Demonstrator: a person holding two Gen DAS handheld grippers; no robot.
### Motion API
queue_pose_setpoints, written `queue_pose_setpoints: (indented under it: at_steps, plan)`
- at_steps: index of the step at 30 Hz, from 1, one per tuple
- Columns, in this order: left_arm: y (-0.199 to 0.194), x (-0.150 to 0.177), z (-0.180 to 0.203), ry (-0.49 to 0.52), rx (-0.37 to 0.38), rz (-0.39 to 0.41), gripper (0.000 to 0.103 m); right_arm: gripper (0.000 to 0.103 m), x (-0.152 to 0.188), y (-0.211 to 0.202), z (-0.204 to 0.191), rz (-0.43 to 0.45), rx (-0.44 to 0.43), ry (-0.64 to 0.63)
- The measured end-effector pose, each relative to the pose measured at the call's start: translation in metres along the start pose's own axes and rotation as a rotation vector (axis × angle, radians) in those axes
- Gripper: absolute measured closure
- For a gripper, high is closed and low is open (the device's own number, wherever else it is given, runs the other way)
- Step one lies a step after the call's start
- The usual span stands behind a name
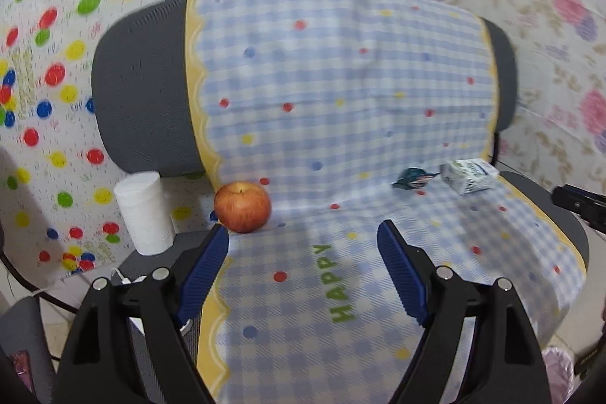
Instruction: Collect trash
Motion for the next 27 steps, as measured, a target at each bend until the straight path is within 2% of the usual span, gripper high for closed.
queue_pose_setpoints:
  at_steps: [3, 7, 10, 15, 20, 21, 22, 24, 27]
  plan:
    - [0.026, 0.007, -0.004, -0.018, 0.006, -0.023, 0.021, 0.051, -0.005, 0.049, -0.010, -0.035, -0.022, -0.004]
    - [0.056, 0.020, 0.002, -0.025, 0.030, -0.061, 0.021, 0.051, -0.004, 0.107, -0.012, -0.080, -0.002, -0.017]
    - [0.074, 0.027, 0.011, 0.006, 0.037, -0.088, 0.019, 0.051, -0.001, 0.143, -0.006, -0.107, 0.026, -0.003]
    - [0.088, 0.028, 0.013, 0.037, 0.041, -0.083, 0.018, 0.051, -0.003, 0.192, 0.006, -0.142, 0.048, 0.056]
    - [0.093, 0.030, 0.005, 0.000, 0.051, -0.097, 0.018, 0.052, -0.003, 0.226, 0.016, -0.191, 0.041, 0.130]
    - [0.093, 0.030, 0.004, 0.000, 0.048, -0.100, 0.018, 0.061, -0.001, 0.231, 0.018, -0.201, 0.036, 0.150]
    - [0.093, 0.031, 0.003, -0.002, 0.046, -0.104, 0.018, 0.080, 0.001, 0.233, 0.018, -0.211, 0.023, 0.167]
    - [0.092, 0.032, 0.002, -0.003, 0.047, -0.108, 0.018, 0.100, 0.004, 0.232, 0.015, -0.220, -0.007, 0.176]
    - [0.086, 0.032, 0.002, -0.003, 0.050, -0.107, 0.018, 0.103, 0.007, 0.213, 0.006, -0.204, -0.017, 0.136]
Point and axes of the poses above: each gripper's, at about its wrist camera, not at the fingertips, and y roughly the way its jaws point, z to its right, x to its underside, the point moved 5 cm from there along y, roughly the way its jaws point, and after that the axes turned 12 degrees about z, right-handed, at the moved point
